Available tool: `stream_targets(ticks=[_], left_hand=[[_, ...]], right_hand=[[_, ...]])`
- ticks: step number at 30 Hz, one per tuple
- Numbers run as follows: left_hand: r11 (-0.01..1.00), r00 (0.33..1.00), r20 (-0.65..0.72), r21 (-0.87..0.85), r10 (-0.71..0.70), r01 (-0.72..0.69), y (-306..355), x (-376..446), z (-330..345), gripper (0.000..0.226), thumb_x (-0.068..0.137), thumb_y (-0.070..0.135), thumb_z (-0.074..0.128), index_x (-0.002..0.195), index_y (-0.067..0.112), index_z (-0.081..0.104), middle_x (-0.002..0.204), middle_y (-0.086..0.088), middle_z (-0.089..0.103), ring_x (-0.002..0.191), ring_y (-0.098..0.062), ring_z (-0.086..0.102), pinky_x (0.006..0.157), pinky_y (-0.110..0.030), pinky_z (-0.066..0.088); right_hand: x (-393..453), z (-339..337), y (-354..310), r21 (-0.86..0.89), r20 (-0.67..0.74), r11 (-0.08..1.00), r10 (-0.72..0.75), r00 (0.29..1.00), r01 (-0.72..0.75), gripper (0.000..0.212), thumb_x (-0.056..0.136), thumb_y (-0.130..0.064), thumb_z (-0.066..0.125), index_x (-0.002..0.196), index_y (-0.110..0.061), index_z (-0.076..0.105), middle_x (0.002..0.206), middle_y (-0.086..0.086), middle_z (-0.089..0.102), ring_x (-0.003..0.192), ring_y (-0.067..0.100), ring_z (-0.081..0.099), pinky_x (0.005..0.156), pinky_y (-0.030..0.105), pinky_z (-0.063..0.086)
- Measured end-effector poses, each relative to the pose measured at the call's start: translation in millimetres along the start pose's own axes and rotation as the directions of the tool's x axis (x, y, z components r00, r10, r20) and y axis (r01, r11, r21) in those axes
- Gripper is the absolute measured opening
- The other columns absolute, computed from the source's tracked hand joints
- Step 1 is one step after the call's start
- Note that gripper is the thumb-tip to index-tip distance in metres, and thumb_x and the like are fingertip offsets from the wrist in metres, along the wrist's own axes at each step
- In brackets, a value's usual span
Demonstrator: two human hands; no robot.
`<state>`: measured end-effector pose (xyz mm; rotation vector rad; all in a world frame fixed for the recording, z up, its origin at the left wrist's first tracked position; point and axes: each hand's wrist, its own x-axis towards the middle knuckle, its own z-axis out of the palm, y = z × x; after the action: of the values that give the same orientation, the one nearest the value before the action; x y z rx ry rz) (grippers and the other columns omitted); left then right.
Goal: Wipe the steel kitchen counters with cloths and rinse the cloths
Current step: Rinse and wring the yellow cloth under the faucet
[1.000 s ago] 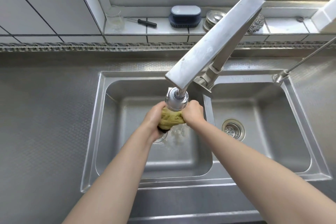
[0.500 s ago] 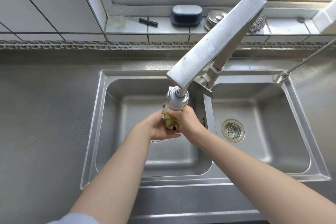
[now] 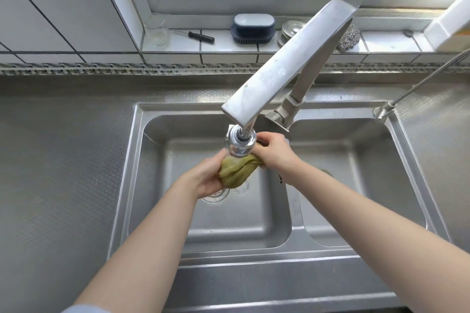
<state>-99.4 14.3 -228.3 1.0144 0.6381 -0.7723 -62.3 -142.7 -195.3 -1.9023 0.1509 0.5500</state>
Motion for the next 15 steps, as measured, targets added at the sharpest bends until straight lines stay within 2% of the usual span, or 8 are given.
stream_targets(ticks=[2, 4, 5, 7, 9, 10, 12, 15], left_hand=[[0.999, 0.997, 0.081, 0.032, -0.001, -0.002, 3.5, -3.7, 0.4, 0.050, 0.095, 0.046, 0.055, 0.128, 0.009, 0.062, 0.126, -0.013, 0.066, 0.115, -0.025, 0.062, 0.079, -0.030, 0.058], [1.000, 0.991, 0.135, 0.024, 0.013, -0.016, 4.7, -6.1, -0.8, 0.045, 0.096, 0.040, 0.054, 0.130, 0.012, 0.061, 0.129, -0.010, 0.064, 0.119, -0.023, 0.060, 0.095, -0.033, 0.052], [0.999, 0.990, 0.141, 0.030, 0.013, -0.017, 4.8, -6.4, -1.9, 0.043, 0.095, 0.040, 0.054, 0.128, 0.014, 0.063, 0.127, -0.007, 0.066, 0.116, -0.022, 0.061, 0.100, -0.035, 0.049], [0.996, 0.993, 0.118, 0.094, -0.004, -0.007, 5.2, -9.2, -4.3, 0.036, 0.093, 0.041, 0.053, 0.120, 0.021, 0.067, 0.114, -0.005, 0.069, 0.103, -0.021, 0.064, 0.099, -0.040, 0.046], [0.995, 0.987, 0.159, 0.102, -0.020, 0.004, 4.0, -11.3, -4.5, 0.036, 0.096, 0.036, 0.048, 0.121, 0.017, 0.066, 0.110, -0.010, 0.069, 0.101, -0.027, 0.065, 0.100, -0.048, 0.046], [0.998, 0.983, 0.182, 0.063, -0.020, 0.009, 2.5, -12.9, -3.3, 0.037, 0.097, 0.031, 0.046, 0.123, 0.013, 0.065, 0.110, -0.014, 0.069, 0.100, -0.031, 0.066, 0.098, -0.050, 0.048], [0.999, 0.986, 0.164, -0.039, -0.010, 0.017, -0.1, -14.3, -1.3, 0.036, 0.098, 0.024, 0.045, 0.123, 0.004, 0.063, 0.105, -0.019, 0.068, 0.087, -0.032, 0.068, 0.082, -0.044, 0.058], [0.987, 0.997, 0.079, -0.160, -0.003, 0.016, -3.9, -15.4, -4.9, 0.036, 0.099, 0.018, 0.041, 0.126, -0.003, 0.055, 0.096, -0.021, 0.063, 0.067, -0.026, 0.062, 0.056, -0.030, 0.055]], right_hand=[[4.8, -4.9, -3.4, 0.000, 0.055, 1.000, 0.025, 0.998, -0.025, 0.013, 0.086, -0.018, 0.073, 0.096, -0.010, 0.070, 0.075, 0.002, 0.063, 0.065, 0.020, 0.054, 0.051, 0.026, 0.045], [8.9, -10.7, -5.8, 0.021, 0.050, 0.998, 0.050, 0.998, -0.051, 0.031, 0.084, -0.020, 0.076, 0.112, -0.007, 0.067, 0.094, 0.009, 0.067, 0.078, 0.023, 0.061, 0.062, 0.032, 0.051], [11.9, -15.8, -6.9, 0.020, 0.046, 0.998, 0.059, 0.997, -0.059, 0.036, 0.083, -0.022, 0.078, 0.114, -0.007, 0.067, 0.096, 0.011, 0.067, 0.079, 0.021, 0.062, 0.063, 0.031, 0.051], [18.2, -27.8, -8.6, -0.038, 0.062, 0.997, 0.068, 0.996, -0.066, 0.030, 0.083, -0.027, 0.077, 0.106, -0.009, 0.069, 0.086, 0.007, 0.066, 0.067, 0.014, 0.059, 0.054, 0.022, 0.047], [23.7, -38.4, -8.5, -0.164, 0.090, 0.985, 0.068, 0.994, -0.052, 0.022, 0.089, -0.030, 0.069, 0.099, -0.010, 0.070, 0.078, 0.001, 0.064, 0.057, 0.007, 0.054, 0.049, 0.018, 0.042], [25.9, -40.8, -6.8, -0.243, 0.112, 0.970, 0.060, 0.992, -0.032, 0.022, 0.091, -0.032, 0.067, 0.097, -0.011, 0.070, 0.076, -0.001, 0.062, 0.056, 0.005, 0.053, 0.050, 0.018, 0.041], [28.6, -42.6, -2.2, -0.404, 0.161, 0.914, 0.021, 0.987, 0.047, 0.021, 0.091, -0.032, 0.067, 0.094, -0.012, 0.071, 0.076, -0.003, 0.062, 0.061, 0.005, 0.052, 0.055, 0.018, 0.040], [27.1, -53.9, -0.2, -0.521, 0.231, 0.840, -0.036, 0.972, 0.155, 0.009, 0.089, -0.020, 0.068, 0.094, -0.013, 0.071, 0.080, -0.005, 0.064, 0.069, 0.005, 0.053, 0.060, 0.013, 0.040]])
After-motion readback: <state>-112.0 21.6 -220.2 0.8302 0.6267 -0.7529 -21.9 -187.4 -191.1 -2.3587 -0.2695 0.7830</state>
